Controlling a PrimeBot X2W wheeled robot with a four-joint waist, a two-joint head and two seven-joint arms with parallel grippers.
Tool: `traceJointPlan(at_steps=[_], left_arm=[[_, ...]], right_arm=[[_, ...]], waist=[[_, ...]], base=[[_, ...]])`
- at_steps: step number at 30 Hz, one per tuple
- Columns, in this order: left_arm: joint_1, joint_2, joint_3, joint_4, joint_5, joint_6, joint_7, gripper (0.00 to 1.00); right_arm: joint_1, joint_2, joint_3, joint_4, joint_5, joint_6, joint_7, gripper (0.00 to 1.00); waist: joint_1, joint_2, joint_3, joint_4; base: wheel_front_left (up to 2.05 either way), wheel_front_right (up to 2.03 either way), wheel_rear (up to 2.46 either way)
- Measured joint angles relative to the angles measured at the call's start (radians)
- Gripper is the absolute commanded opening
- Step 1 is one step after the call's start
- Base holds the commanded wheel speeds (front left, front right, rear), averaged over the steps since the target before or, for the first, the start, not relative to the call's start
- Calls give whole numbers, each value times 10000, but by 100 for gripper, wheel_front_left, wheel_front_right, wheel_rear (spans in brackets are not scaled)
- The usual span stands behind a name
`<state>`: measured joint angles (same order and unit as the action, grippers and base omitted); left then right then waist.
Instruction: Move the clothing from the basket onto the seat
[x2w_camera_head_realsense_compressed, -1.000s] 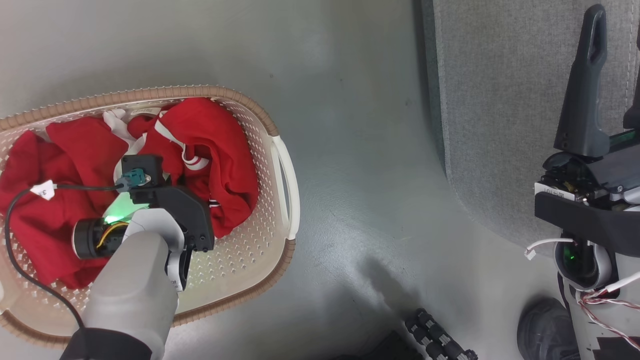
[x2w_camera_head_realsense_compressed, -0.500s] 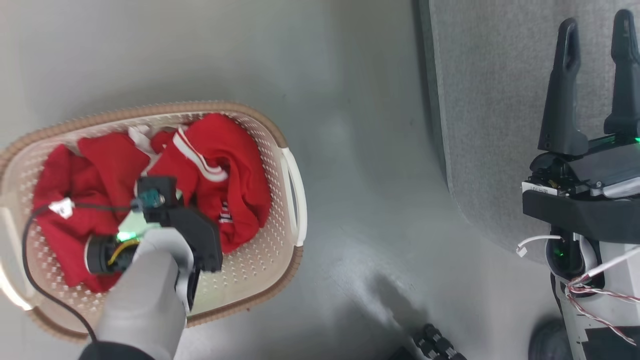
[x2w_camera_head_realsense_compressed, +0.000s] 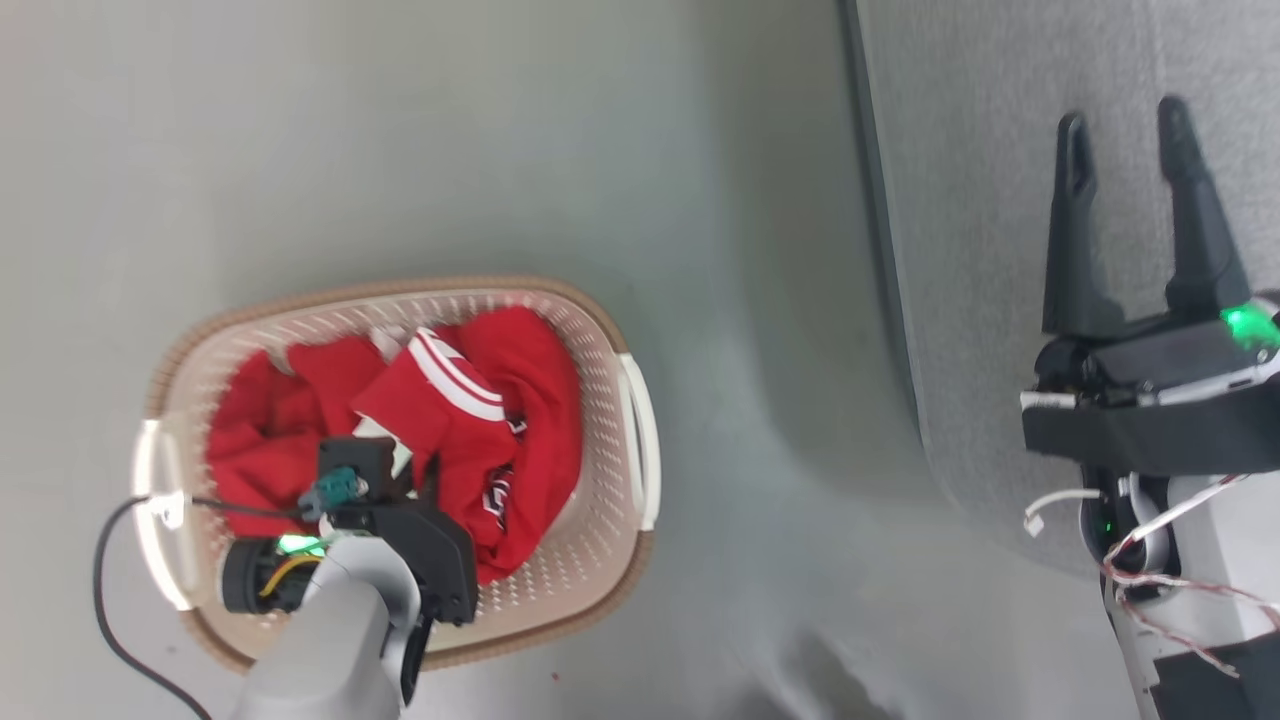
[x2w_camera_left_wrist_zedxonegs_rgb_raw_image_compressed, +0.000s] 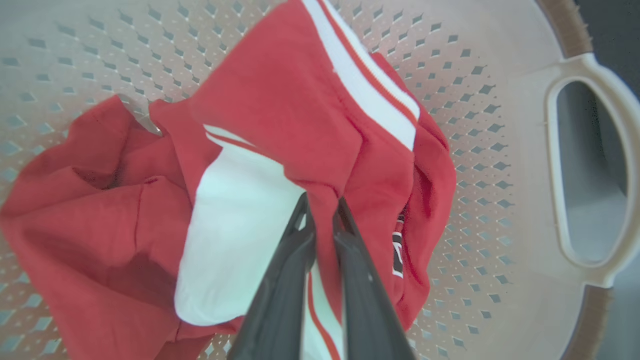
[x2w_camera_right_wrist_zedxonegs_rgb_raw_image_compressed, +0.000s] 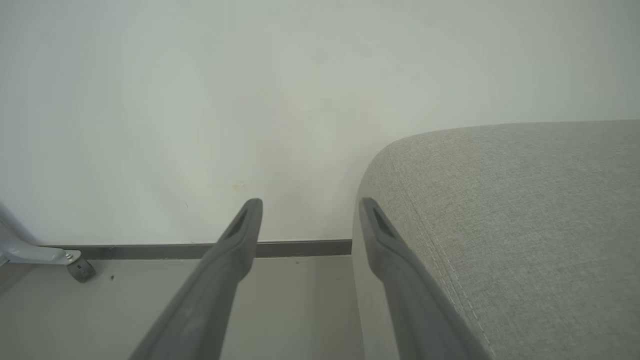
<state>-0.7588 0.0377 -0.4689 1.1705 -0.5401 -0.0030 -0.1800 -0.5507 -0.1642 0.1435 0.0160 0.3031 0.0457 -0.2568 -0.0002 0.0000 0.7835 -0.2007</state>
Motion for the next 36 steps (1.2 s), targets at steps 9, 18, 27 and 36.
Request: traceJointPlan(at_steps=[9, 18, 27, 36], left_arm=[[669, 2, -403, -1108, -848, -71, -523, 0], [1106, -8, -445, -1643, -926, -67, -675, 0], [1496, 31, -104, -2688, -685, -67, -694, 0], [2430, 600, 276, -4157, -199, 96, -694, 0]], right_arm=[[612, -207, -73, 882, -117, 77, 2, 100], [1360, -360, -293, 1467, -153, 86, 2, 100], [2297, -351, -420, 1916, -153, 71, 2, 100], [3105, -19, -128, 2301, -165, 71, 4, 100]], waist=[[0, 0, -1300, 513], [-1, -1, -2631, 1049], [0, -1, -3984, 1568], [-1, -1, -5374, 1903]], base=[[0, 0, 0], [0, 0, 0], [0, 0, 0], [0, 0, 0]])
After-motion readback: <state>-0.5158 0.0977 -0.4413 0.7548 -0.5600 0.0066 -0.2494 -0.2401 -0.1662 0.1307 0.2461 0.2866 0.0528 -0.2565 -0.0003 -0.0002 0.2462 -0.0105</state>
